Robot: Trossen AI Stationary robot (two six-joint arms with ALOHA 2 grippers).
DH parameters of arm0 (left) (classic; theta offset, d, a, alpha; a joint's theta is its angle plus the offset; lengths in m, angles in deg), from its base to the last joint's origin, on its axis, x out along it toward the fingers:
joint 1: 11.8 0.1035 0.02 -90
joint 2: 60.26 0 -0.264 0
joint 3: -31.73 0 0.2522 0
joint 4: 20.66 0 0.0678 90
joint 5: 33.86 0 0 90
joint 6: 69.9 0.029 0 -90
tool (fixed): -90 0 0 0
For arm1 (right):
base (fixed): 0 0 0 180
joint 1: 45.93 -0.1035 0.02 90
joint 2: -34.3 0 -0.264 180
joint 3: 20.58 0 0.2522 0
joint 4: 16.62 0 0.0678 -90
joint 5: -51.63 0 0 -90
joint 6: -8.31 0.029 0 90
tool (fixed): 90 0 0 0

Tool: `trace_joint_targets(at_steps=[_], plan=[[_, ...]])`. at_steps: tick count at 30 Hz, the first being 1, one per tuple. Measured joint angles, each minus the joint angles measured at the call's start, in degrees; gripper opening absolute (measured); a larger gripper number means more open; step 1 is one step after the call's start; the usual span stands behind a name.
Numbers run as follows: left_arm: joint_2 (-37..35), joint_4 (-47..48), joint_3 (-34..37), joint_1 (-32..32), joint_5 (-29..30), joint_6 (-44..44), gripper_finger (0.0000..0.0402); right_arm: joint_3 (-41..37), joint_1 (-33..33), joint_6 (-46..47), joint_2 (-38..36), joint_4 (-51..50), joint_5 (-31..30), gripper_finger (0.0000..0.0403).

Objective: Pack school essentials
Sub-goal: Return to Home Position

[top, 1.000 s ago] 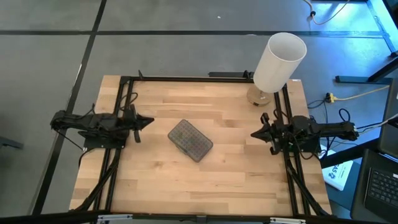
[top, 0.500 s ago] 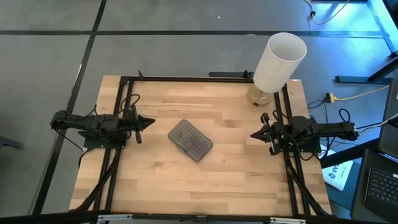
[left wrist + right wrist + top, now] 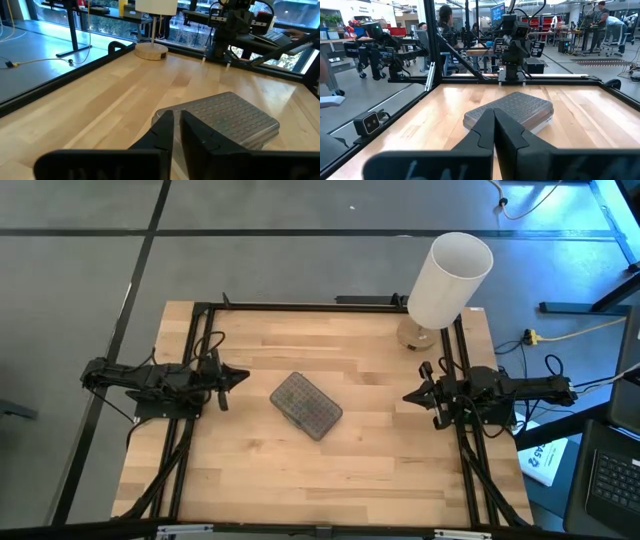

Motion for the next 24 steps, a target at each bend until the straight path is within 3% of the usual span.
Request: trace_joint_targets(at_steps=[11,24], plan=[[0.0,0.1,0.0,0.0,0.0,0.0,0.0035,0.0,0.0,0.0,0.0,0.0,0.0,0.0006],[0.0,0.1,0.0,0.0,0.0,0.0,0.0014,0.0,0.0,-0.1,0.0,0.0,0.0,0.0006]])
